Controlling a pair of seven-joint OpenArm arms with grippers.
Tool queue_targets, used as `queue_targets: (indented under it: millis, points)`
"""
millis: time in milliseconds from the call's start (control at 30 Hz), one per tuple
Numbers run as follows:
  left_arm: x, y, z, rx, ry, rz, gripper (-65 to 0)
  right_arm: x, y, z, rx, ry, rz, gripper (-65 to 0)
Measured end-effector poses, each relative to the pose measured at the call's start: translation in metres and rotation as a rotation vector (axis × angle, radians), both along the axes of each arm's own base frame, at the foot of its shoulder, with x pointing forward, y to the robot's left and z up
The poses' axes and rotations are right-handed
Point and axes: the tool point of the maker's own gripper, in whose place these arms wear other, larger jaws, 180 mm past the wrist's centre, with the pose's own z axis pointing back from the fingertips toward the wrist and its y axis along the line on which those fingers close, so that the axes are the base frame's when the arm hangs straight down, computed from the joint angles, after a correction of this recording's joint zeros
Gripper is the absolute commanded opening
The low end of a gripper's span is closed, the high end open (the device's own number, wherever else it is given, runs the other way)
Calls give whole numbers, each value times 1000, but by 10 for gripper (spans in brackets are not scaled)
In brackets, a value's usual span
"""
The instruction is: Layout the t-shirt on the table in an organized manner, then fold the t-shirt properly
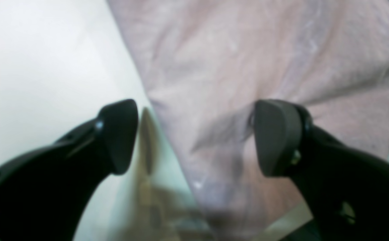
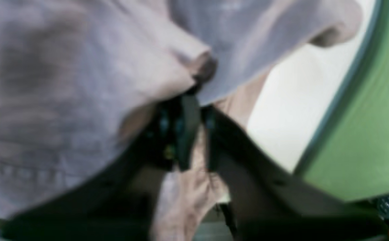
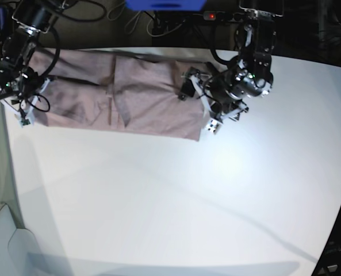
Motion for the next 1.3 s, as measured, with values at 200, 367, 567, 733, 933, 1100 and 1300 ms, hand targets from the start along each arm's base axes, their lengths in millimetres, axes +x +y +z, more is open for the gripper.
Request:
queue_targets:
  millis: [200,367,567,733,933,1100,1300]
  points:
    - [0,1,-1,6,1,1,-128,-3,-5,10,-9,-22,-31,-316]
    - [-2,2,-2,5,3,2,-128,-4,-12,14,29,-60,-75,-310]
    - [-6,2,-5,3,6,3,-128,-3,-4,2,143,-75,-83,-310]
    - [-10,1,-5,-5,7,5,-128,-5,-2,-5,176,-71,-97,-310]
    - [-11,1,-5,-4,10,5,-128,0,-1,-14,217,-78,-114,-312]
    - [-14,1,-6,-8,11,7,-128,-1,5,-19,239,-72,-121,-318]
    - [-14,1,-6,-11,11,8,-128,9,20,-17,305,-120,-115,-571]
